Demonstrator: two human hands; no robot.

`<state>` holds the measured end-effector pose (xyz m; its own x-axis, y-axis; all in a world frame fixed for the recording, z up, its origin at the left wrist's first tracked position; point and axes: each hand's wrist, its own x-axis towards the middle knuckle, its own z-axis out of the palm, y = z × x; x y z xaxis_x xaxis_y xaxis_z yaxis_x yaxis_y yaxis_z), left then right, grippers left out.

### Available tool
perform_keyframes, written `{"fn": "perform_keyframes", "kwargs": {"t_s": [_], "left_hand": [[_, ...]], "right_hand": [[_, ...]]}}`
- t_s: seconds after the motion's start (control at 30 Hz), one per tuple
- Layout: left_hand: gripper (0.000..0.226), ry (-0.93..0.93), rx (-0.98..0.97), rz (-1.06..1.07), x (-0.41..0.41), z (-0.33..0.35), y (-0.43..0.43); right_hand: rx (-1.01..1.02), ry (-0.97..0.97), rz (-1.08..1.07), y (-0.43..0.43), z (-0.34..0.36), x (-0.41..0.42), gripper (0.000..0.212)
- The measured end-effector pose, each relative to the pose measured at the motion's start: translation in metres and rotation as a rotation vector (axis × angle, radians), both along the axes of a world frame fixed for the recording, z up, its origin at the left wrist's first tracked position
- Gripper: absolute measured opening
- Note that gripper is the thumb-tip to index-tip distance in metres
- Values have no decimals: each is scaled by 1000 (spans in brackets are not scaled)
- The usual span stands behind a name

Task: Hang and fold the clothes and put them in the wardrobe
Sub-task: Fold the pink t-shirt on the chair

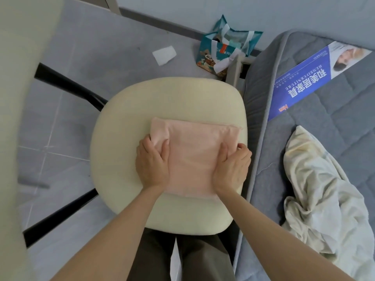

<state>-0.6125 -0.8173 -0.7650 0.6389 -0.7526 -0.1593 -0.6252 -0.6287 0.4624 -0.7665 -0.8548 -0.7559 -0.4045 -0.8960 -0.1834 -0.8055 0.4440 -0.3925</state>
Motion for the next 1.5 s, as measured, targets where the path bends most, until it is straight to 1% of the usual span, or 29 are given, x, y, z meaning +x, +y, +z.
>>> {"fn": "perform_keyframes", "kwargs": {"t_s": [0.1, 0.2, 0.27, 0.33, 0.4, 0.47, 0.53, 0.6, 0.67, 0.73, 0.83, 0.9, 0.93, 1.07, 1.13, 1.2, 1.27, 1.37, 1.5], "left_hand": [[45, 47, -29, 44, 3, -2, -1], [37, 215, -5, 159, 6, 2, -3], [33, 323, 58, 232, 8, 6, -6], [33, 448, 99, 244, 11, 12, -9], [31, 565, 77, 239, 14, 22, -7], [30, 619, 47, 227, 14, 35, 0], [27, 628, 9, 258, 13, 53, 9], [18, 638, -50, 319, 12, 80, 16], [12, 652, -99, 388, 12, 115, 22], [12, 671, -157, 434, 12, 153, 29], [6, 696, -242, 453, 15, 211, 43], [27, 689, -300, 455, 17, 250, 52], [30, 685, -332, 458, 18, 268, 57], [22, 636, -449, 506, 23, 337, 86], [15, 609, -492, 551, 30, 366, 105], [8, 577, -529, 604, 39, 391, 129], [8, 526, -568, 659, 50, 412, 156], [10, 482, -640, 751, 68, 436, 207], [9, 420, -694, 869, 92, 461, 291]], "right_hand": [[-24, -15, 6, 1, -2, -1, 52], [22, -48, 28, 1, 2, -7, 50], [84, -111, 51, 2, 8, -13, 51], [172, -203, 61, 2, 15, -19, 52], [228, -301, 54, 0, 24, -21, 51], [252, -371, 58, -5, 36, -21, 47], [260, -400, 99, -9, 54, -19, 45], [255, -422, 153, -13, 77, -16, 44], [244, -452, 206, -18, 107, -13, 42], [232, -483, 269, -22, 141, -11, 42], [217, -538, 365, -28, 196, -8, 42], [198, -569, 435, -30, 231, -5, 40], [179, -584, 467, -30, 249, -3, 39], [129, -664, 589, -21, 315, 12, 32], [142, -705, 642, -11, 344, 26, 34], [156, -747, 710, 2, 368, 44, 31], [173, -780, 796, 20, 390, 65, 27], [199, -821, 927, 56, 413, 101, 29], [221, -824, 1094, 124, 436, 156, 29]]}}
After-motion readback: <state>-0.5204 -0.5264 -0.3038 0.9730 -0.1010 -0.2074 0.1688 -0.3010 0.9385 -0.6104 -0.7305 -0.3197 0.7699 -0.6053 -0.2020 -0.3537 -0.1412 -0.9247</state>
